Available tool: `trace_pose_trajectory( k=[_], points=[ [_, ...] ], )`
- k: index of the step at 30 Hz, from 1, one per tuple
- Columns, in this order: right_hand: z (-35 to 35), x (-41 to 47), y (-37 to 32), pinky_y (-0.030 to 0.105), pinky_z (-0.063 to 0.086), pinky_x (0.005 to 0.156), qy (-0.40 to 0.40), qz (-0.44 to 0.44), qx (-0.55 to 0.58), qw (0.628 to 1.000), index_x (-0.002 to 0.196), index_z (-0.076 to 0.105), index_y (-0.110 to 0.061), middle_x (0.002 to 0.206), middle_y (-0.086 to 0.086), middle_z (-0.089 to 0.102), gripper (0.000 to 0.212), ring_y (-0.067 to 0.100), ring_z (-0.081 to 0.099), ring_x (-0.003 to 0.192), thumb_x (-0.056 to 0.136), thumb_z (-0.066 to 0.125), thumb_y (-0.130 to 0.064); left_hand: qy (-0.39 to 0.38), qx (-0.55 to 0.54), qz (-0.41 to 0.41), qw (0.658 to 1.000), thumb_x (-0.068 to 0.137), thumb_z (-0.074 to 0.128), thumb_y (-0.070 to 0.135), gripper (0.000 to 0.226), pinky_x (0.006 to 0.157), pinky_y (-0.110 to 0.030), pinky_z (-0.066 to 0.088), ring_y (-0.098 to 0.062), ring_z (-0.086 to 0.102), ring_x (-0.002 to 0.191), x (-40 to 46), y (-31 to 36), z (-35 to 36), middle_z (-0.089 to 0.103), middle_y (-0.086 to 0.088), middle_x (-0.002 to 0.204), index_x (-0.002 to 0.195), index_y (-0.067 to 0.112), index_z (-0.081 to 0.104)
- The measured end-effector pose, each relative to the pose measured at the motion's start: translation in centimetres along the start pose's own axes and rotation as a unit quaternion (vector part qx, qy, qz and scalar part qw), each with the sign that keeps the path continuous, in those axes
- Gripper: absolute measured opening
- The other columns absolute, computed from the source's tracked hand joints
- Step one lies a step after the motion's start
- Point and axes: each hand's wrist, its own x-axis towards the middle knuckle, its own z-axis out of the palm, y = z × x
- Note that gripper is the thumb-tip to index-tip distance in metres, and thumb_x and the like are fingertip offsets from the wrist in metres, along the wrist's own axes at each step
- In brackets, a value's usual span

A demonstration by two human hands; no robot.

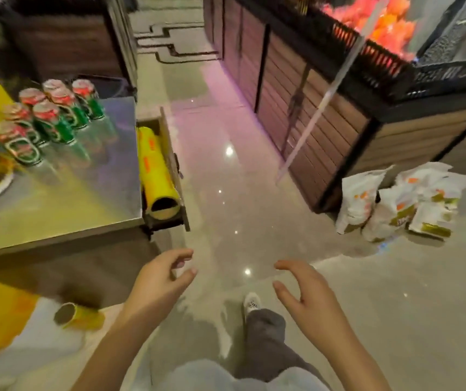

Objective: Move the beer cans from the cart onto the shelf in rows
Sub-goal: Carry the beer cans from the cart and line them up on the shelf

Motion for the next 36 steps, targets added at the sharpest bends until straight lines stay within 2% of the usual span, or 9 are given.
trace_pose_trajectory(
  k=[4,8,12,16,20,22,25,29,36],
  points=[
    [-2.5,8.5,0.6,0.0,0.032,0.075,-0.049,-0.032,0.006,0.998,0.119,0.048,-0.038,0.114,-0.031,0.043,0.026,-0.011,0.047,0.092,0.094,0.053,-0.034,0.041,-0.028,-0.031,0.998,0.087,0.063,0.024,0.034,0.093,-0.027,0.043,-0.004,0.054,0.109,6.6,2.6,0.7,0.06,0.013,0.112,0.121,0.027,0.058],
    [-5.1,18.4,-0.2,0.008,0.035,0.071,-0.068,-0.084,0.011,0.994,0.119,0.045,-0.041,0.118,-0.026,0.047,0.028,-0.012,0.043,0.07,0.094,0.054,-0.033,0.102,-0.079,-0.028,0.991,0.087,0.063,0.024,0.032,0.095,-0.031,0.046,-0.002,0.056,0.107,13.7,6.9,0.1,0.061,0.016,0.111,0.119,0.025,0.059],
    [-5.7,27.3,-3.3,0.006,0.034,0.071,-0.113,-0.162,-0.009,0.98,0.126,0.049,-0.031,0.115,-0.027,0.045,0.033,-0.012,0.045,0.081,0.094,0.054,-0.032,0.186,-0.054,-0.009,0.981,0.088,0.063,0.025,0.029,0.088,-0.025,0.048,-0.003,0.057,0.102,18.2,8.6,-1.8,0.059,0.016,0.11,0.117,0.025,0.061],
    [-3.4,34.4,-7.7,0.0,0.029,0.082,-0.195,-0.242,-0.026,0.95,0.126,0.051,-0.029,0.116,-0.025,0.045,0.033,-0.007,0.044,0.103,0.094,0.054,-0.032,0.255,-0.055,-0.1,0.96,0.086,0.066,0.024,0.024,0.077,-0.014,0.05,-0.003,0.059,0.099,20.4,5.3,-4.3,0.062,0.015,0.107,0.105,0.037,0.059],
    [0.4,40.4,-12.8,0.001,0.027,0.086,-0.258,-0.321,-0.042,0.91,0.127,0.051,-0.031,0.119,-0.026,0.048,0.033,-0.009,0.043,0.109,0.095,0.053,-0.031,0.343,-0.12,-0.19,0.912,0.087,0.061,0.002,0.019,0.069,-0.01,0.049,-0.004,0.06,0.087,20.8,1.0,-7.3,0.064,0.004,0.094,0.092,0.02,0.064],
    [2.1,43.2,-15.6,-0.002,0.028,0.084,-0.292,-0.351,-0.046,0.888,0.126,0.052,-0.029,0.12,-0.023,0.05,0.032,-0.005,0.046,0.111,0.094,0.053,-0.031,0.365,-0.145,-0.209,0.896,0.086,0.064,0.009,0.019,0.072,-0.013,0.047,-0.01,0.061,0.094,21.5,-0.8,-9.1,0.067,0.004,0.099,0.096,0.024,0.064],
    [4.0,47.4,-19.3,0.008,0.034,0.084,-0.317,-0.39,-0.059,0.863,0.125,0.054,-0.025,0.122,-0.019,0.053,0.032,0.004,0.052,0.111,0.094,0.055,-0.032,0.398,-0.164,-0.247,0.868,0.082,0.071,0.016,0.022,0.078,-0.024,0.047,-0.015,0.063,0.097,23.5,-2.7,-11.9,0.068,0.0,0.1,0.097,0.029,0.064],
    [5.4,52.5,-22.3,0.017,0.041,0.089,-0.34,-0.39,-0.053,0.854,0.127,0.053,-0.027,0.124,-0.018,0.053,0.034,0.006,0.056,0.105,0.094,0.055,-0.033,0.428,-0.165,-0.245,0.854,0.085,0.066,0.012,0.021,0.082,-0.028,0.046,-0.014,0.063,0.097,28.3,-2.9,-14.9,0.068,0.0,0.102,0.101,0.024,0.063],
    [9.5,61.8,-24.4,0.026,0.046,0.092,-0.39,-0.331,-0.048,0.858,0.119,0.052,-0.032,0.117,-0.016,0.058,0.032,0.006,0.057,0.104,0.089,0.063,-0.03,0.422,-0.156,-0.233,0.862,0.083,0.068,0.024,0.023,0.086,-0.03,0.049,-0.007,0.06,0.097,36.9,-3.5,-17.7,0.064,0.017,0.099,0.1,0.038,0.06]
  ],
)
